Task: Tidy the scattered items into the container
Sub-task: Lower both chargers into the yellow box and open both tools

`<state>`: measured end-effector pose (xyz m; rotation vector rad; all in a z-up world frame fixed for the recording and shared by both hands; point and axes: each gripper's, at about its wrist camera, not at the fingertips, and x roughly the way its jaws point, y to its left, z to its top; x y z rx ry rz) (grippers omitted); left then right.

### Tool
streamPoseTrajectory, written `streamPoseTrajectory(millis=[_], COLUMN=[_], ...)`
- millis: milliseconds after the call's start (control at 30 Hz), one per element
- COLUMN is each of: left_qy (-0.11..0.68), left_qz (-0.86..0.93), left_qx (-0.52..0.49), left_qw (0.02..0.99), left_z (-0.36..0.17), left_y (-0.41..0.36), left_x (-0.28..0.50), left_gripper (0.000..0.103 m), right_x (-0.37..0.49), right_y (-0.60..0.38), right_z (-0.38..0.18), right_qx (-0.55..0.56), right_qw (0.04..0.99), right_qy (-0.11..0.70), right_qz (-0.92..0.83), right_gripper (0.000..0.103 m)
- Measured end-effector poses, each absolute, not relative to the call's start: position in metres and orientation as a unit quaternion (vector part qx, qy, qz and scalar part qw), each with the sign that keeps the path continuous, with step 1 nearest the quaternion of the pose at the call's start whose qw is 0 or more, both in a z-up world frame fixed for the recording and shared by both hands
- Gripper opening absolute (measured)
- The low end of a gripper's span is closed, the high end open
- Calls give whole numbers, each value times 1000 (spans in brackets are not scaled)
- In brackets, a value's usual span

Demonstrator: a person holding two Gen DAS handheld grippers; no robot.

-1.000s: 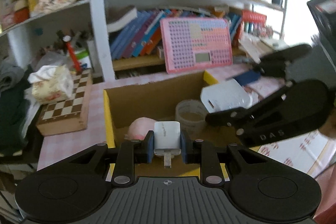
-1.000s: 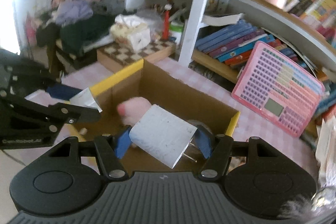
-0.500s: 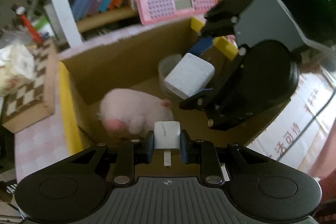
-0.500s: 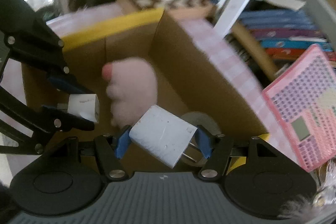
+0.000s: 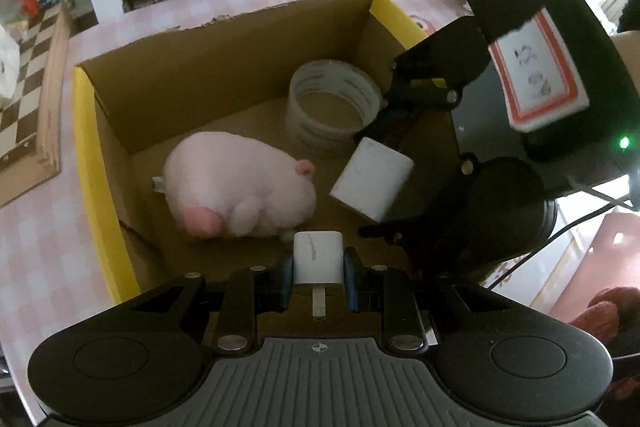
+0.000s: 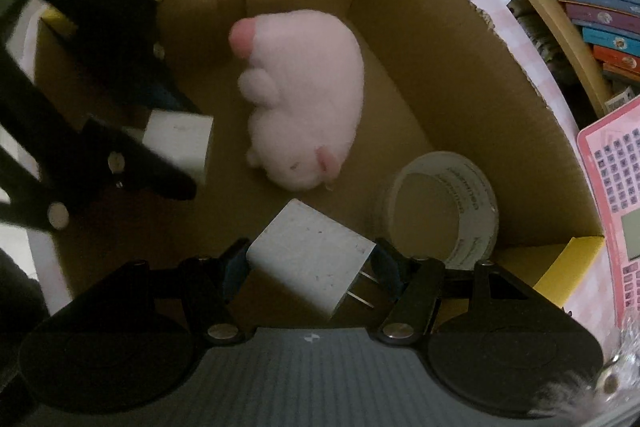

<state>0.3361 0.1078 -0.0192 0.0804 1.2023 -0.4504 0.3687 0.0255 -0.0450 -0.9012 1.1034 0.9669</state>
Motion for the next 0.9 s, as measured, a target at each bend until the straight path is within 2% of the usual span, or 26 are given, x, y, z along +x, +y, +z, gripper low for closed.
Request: streamPoseTrajectory(millis=[300,667,767,833,900], left_qy=[606,617,609,604,597], left_qz=[-203,-188,-190,-189,-187], left_qx=[93,94,96,98,99], left_qw=[764,759,764,768,774], left_z=[-46,-58,-55,-52,-47], left_y=[90,94,95,95,96], left_x=[350,352,349,346,343], left_gripper=[24,24,29,41,45], right_x=[365,362,363,363,363], right_y=[34,38,37,36,36], right_z=[-55,-55,-53,-51,-47], right_qx=[-412,-416,-412,-405,-400], right_qw=[641,636,639,641,647], right_qy=[487,486,486,488,485], right_qz=[427,432,432,432,432], right_gripper=[63,64,64,65,65])
